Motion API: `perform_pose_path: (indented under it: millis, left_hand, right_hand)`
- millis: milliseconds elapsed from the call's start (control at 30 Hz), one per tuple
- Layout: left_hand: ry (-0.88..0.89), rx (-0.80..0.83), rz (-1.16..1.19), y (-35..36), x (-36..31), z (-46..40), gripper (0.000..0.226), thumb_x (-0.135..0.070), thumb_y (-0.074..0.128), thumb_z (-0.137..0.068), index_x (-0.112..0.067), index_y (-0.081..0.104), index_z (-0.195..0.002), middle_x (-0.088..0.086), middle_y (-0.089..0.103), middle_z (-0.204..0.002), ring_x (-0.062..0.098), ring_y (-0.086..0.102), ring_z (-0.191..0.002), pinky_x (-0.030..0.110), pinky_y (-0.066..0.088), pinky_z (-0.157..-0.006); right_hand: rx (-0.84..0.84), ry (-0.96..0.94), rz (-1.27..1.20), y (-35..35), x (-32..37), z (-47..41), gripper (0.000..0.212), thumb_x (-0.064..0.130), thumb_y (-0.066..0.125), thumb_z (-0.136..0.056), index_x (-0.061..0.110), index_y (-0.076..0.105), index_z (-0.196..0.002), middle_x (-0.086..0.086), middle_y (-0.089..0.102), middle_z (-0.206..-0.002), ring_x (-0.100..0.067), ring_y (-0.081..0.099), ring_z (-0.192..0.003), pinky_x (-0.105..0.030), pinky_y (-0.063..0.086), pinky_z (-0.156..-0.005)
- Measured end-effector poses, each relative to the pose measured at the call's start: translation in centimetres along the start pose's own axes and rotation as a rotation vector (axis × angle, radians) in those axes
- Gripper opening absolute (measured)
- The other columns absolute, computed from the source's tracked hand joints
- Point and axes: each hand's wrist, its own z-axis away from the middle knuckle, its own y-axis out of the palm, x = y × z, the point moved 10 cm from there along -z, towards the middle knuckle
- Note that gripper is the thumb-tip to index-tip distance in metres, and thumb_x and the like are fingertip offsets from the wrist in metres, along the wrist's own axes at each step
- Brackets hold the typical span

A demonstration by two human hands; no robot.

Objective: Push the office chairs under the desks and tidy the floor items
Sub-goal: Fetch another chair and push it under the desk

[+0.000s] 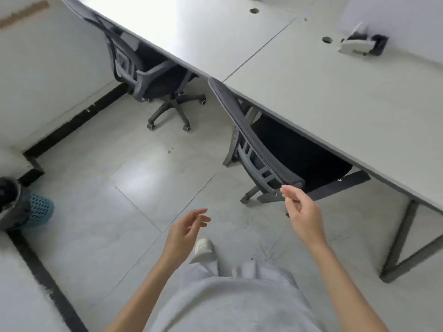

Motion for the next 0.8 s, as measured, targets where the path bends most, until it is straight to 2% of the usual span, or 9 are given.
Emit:
perform_pose_path:
  millis: [100,167,233,367,433,500,600,667,800]
  left_hand:
    - [0.171,0.144,-0.211,-0.3,-5.6,-7.2,0.026,-0.008,0.044,-0.095,-0.017,0.061,-0.113,-0.003,0.07,-0.095,0.004,0.065,-0.084,0.006,0.045,-0.074]
    - [0.344,0.179,-0.342,0.3,-9.5,-10.6,0.028,-0.007,0.045,-0.094,-0.011,0.06,-0.117,0.002,0.068,-0.105,0.015,0.063,-0.097,0.018,0.047,-0.086]
    - [0.528,0.202,-0.497,1.5,-12.9,-13.3,0.029,-0.008,0.046,-0.094,-0.01,0.058,-0.12,0.006,0.064,-0.117,0.021,0.056,-0.109,0.029,0.043,-0.094]
    - [0.877,0.273,-0.845,5.7,-16.7,-17.6,0.036,-0.013,0.051,-0.091,-0.009,0.053,-0.127,0.01,0.057,-0.129,0.028,0.048,-0.123,0.036,0.036,-0.103]
    - [0.93,0.33,-0.977,7.1,-16.6,-19.3,0.039,-0.019,0.053,-0.091,-0.008,0.052,-0.128,0.01,0.054,-0.133,0.027,0.044,-0.128,0.039,0.032,-0.107]
    - [0.952,0.369,-1.074,7.6,-16.7,-21.0,0.039,-0.022,0.054,-0.091,-0.008,0.052,-0.128,0.009,0.053,-0.134,0.026,0.043,-0.13,0.042,0.03,-0.108]
    - [0.998,0.363,-1.14,7.1,-17.4,-23.1,0.039,-0.022,0.058,-0.089,-0.008,0.055,-0.124,0.01,0.057,-0.129,0.028,0.047,-0.126,0.046,0.032,-0.105]
    - [0.995,0.385,-1.165,6.8,-17.6,-24.6,0.038,-0.023,0.058,-0.089,-0.009,0.055,-0.124,0.01,0.058,-0.128,0.028,0.048,-0.125,0.047,0.032,-0.105]
    - [0.987,0.46,-1.192,6.6,-17.8,-27.3,0.037,-0.026,0.052,-0.092,-0.012,0.052,-0.127,0.005,0.055,-0.13,0.023,0.045,-0.127,0.048,0.024,-0.111]
  right_hand:
    - [-0.147,-0.041,0.083,-0.9,3.2,-2.6,0.031,0.004,0.049,-0.091,0.013,0.059,-0.119,0.006,0.06,-0.112,-0.007,0.057,-0.099,-0.01,0.043,-0.081]
    - [-0.17,-0.066,0.158,-0.5,4.7,-4.1,0.032,0.005,0.05,-0.091,0.01,0.058,-0.121,0.004,0.059,-0.115,-0.012,0.056,-0.106,-0.021,0.044,-0.089]
    - [-0.15,-0.086,0.227,0.7,5.6,-5.8,0.035,0.009,0.051,-0.091,0.009,0.054,-0.126,-0.003,0.058,-0.125,-0.017,0.052,-0.117,-0.029,0.041,-0.1]
    - [-0.055,-0.091,0.348,4.0,5.8,-9.9,0.043,0.021,0.049,-0.094,0.008,0.043,-0.135,-0.007,0.048,-0.139,-0.019,0.04,-0.13,-0.026,0.03,-0.106]
    - [-0.007,-0.084,0.392,5.9,5.5,-11.3,0.046,0.026,0.048,-0.095,0.008,0.041,-0.137,-0.007,0.046,-0.141,-0.02,0.038,-0.132,-0.028,0.031,-0.106]
    - [-0.003,-0.095,0.444,7.2,5.5,-12.3,0.044,0.026,0.049,-0.094,0.007,0.045,-0.134,-0.009,0.051,-0.136,-0.023,0.043,-0.127,-0.033,0.038,-0.101]
    - [-0.115,-0.211,0.608,7.7,6.0,-12.4,0.038,0.02,0.065,-0.085,0.005,0.059,-0.12,-0.012,0.066,-0.115,-0.026,0.063,-0.105,-0.037,0.056,-0.079]
    - [-0.164,-0.256,0.672,7.4,6.0,-12.1,0.039,0.016,0.073,-0.078,0.006,0.063,-0.114,-0.009,0.071,-0.105,-0.022,0.068,-0.095,-0.033,0.058,-0.068]
    - [-0.239,-0.273,0.732,6.2,5.7,-11.4,0.042,0.011,0.077,-0.073,0.007,0.064,-0.113,-0.004,0.072,-0.104,-0.018,0.069,-0.093,-0.03,0.058,-0.067]
